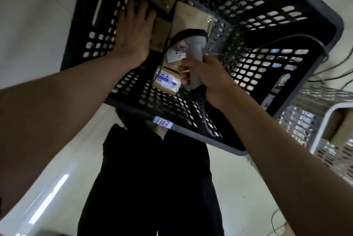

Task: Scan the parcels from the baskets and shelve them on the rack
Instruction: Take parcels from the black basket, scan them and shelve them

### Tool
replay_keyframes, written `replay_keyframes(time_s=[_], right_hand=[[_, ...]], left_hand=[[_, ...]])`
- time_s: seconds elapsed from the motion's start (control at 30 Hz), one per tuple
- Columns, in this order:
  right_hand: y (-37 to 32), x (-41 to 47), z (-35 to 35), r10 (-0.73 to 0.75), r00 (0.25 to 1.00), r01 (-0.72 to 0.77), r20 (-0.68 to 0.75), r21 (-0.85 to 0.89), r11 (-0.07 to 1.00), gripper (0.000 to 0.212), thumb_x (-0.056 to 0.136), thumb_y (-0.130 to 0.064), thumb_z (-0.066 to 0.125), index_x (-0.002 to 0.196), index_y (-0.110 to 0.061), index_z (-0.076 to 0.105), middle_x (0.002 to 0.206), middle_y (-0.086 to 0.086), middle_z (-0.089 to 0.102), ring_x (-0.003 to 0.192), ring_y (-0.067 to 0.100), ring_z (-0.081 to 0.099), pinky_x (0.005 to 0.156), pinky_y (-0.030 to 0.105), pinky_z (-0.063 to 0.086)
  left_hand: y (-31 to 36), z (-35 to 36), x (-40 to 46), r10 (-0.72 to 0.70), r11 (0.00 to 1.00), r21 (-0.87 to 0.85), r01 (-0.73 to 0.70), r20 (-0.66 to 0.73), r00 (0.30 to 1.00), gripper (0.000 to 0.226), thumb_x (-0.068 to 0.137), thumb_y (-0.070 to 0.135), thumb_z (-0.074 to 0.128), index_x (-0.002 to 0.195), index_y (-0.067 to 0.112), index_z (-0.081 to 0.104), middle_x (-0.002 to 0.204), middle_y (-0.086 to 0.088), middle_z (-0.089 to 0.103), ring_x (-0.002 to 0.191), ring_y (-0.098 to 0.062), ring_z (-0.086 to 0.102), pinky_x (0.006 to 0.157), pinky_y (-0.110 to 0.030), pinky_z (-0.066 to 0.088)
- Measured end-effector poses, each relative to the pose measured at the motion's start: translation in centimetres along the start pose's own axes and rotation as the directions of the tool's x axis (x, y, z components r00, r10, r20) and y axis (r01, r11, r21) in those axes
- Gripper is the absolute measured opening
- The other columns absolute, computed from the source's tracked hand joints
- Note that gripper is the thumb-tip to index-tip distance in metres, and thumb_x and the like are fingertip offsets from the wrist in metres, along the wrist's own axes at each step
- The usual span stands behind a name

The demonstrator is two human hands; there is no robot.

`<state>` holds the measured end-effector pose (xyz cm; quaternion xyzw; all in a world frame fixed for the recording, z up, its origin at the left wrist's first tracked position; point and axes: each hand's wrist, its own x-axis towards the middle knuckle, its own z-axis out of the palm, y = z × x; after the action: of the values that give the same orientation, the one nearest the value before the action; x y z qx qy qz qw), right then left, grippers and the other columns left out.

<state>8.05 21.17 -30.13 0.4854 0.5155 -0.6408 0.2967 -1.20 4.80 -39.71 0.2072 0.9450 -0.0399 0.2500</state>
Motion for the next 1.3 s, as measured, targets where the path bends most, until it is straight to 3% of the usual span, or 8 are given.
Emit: replay_keyframes(time_s=[0.13, 0.27, 0.43, 0.57, 0.67, 0.83, 1.1, 1.3], right_hand=[[0.3, -0.9, -0.3, 0.01, 0.999, -0.007, -0.053, 0.071, 0.997, 0.003, 0.096, 0.0, 0.06, 0.095, -0.002, 0.06, 0.077, 0.013, 0.065, 0.057, 0.018, 0.055, 0.051, 0.026, 0.049], [-0.2, -4.3, -0.6, -0.032, 0.996, 0.039, -0.08, 0.084, 0.996, 0.006, 0.094, -0.004, 0.063, 0.099, -0.008, 0.062, 0.079, 0.008, 0.071, 0.059, 0.015, 0.059, 0.056, 0.027, 0.052], [-3.1, -11.6, -0.5, -0.064, 0.996, 0.07, -0.063, 0.096, 0.993, 0.004, 0.094, -0.007, 0.062, 0.097, -0.01, 0.061, 0.075, 0.005, 0.073, 0.052, 0.012, 0.058, 0.053, 0.027, 0.049], [-7.2, -19.2, -0.3, -0.135, 0.991, 0.134, 0.009, 0.059, 0.989, 0.004, 0.1, -0.011, 0.058, 0.101, -0.011, 0.061, 0.072, 0.004, 0.072, 0.05, 0.012, 0.057, 0.054, 0.029, 0.048], [-10.9, -26.1, -0.5, -0.185, 0.979, 0.183, 0.087, 0.032, 0.983, 0.009, 0.102, -0.015, 0.056, 0.109, -0.012, 0.061, 0.074, 0.002, 0.073, 0.053, 0.011, 0.06, 0.054, 0.029, 0.049], [-16.1, -38.2, -0.8, -0.287, 0.938, 0.301, 0.192, -0.047, 0.953, 0.008, 0.102, -0.019, 0.057, 0.105, -0.015, 0.064, 0.083, 0.004, 0.073, 0.057, 0.01, 0.06, 0.058, 0.029, 0.05], [-20.4, -52.9, 0.6, -0.476, 0.813, 0.511, 0.336, -0.019, 0.859, 0.019, 0.099, -0.018, 0.059, 0.118, -0.016, 0.062, 0.088, 0.008, 0.077, 0.074, 0.02, 0.073, 0.065, 0.031, 0.057], [-17.8, -61.9, 2.7, -0.554, 0.726, 0.576, 0.407, 0.08, 0.814, 0.018, 0.097, -0.026, 0.064, 0.115, -0.029, 0.065, 0.101, 0.0, 0.076, 0.096, 0.026, 0.073, 0.078, 0.039, 0.06]], left_hand=[[-0.4, -1.0, -1.1, -0.017, 1.0, -0.01, 0.018, 0.116, 0.993, 0.115, 0.055, 0.045, 0.093, 0.147, 0.01, 0.034, 0.155, -0.017, 0.031, 0.14, -0.039, 0.031, 0.113, -0.049, 0.027], [-1.5, -3.7, -6.0, -0.177, 0.947, -0.237, 0.214, 0.169, 0.97, 0.119, 0.054, 0.054, 0.09, 0.148, 0.009, 0.032, 0.157, -0.018, 0.028, 0.138, -0.04, 0.035, 0.11, -0.051, 0.033], [-2.4, -11.4, -14.2, -0.369, 0.692, -0.571, 0.443, 0.248, 0.896, 0.138, 0.041, 0.079, 0.071, 0.154, 0.012, 0.027, 0.16, -0.015, 0.024, 0.145, -0.034, 0.03, 0.115, -0.049, 0.035], [-2.8, -18.4, -21.0, -0.486, 0.493, -0.713, 0.5, 0.251, 0.837, 0.106, 0.045, 0.08, 0.076, 0.125, 0.018, 0.047, 0.131, -0.004, 0.044, 0.118, -0.021, 0.051, 0.088, -0.037, 0.049], [-2.5, -24.4, -26.3, -0.548, 0.41, -0.774, 0.482, 0.213, 0.809, 0.09, 0.046, 0.08, 0.078, 0.11, 0.024, 0.049, 0.112, 0.004, 0.045, 0.095, -0.01, 0.05, 0.067, -0.025, 0.04], [-0.7, -35.5, -34.4, -0.648, 0.326, -0.837, 0.44, 0.141, 0.748, 0.084, 0.054, 0.073, 0.083, 0.113, 0.021, 0.053, 0.108, 0.006, 0.045, 0.093, -0.012, 0.053, 0.081, -0.031, 0.046], [2.3, -48.6, -45.7, -0.696, 0.371, -0.905, 0.208, -0.123, 0.707, 0.083, 0.061, 0.059, 0.089, 0.124, 0.021, 0.051, 0.117, 0.005, 0.047, 0.097, -0.011, 0.054, 0.082, -0.03, 0.047], [4.8, -52.1, -54.6, -0.736, 0.426, -0.901, -0.084, -0.399, 0.547, 0.088, 0.062, 0.05, 0.09, 0.132, 0.025, 0.043, 0.121, 0.011, 0.038, 0.098, 0.011, 0.049, 0.078, -0.003, 0.045]])
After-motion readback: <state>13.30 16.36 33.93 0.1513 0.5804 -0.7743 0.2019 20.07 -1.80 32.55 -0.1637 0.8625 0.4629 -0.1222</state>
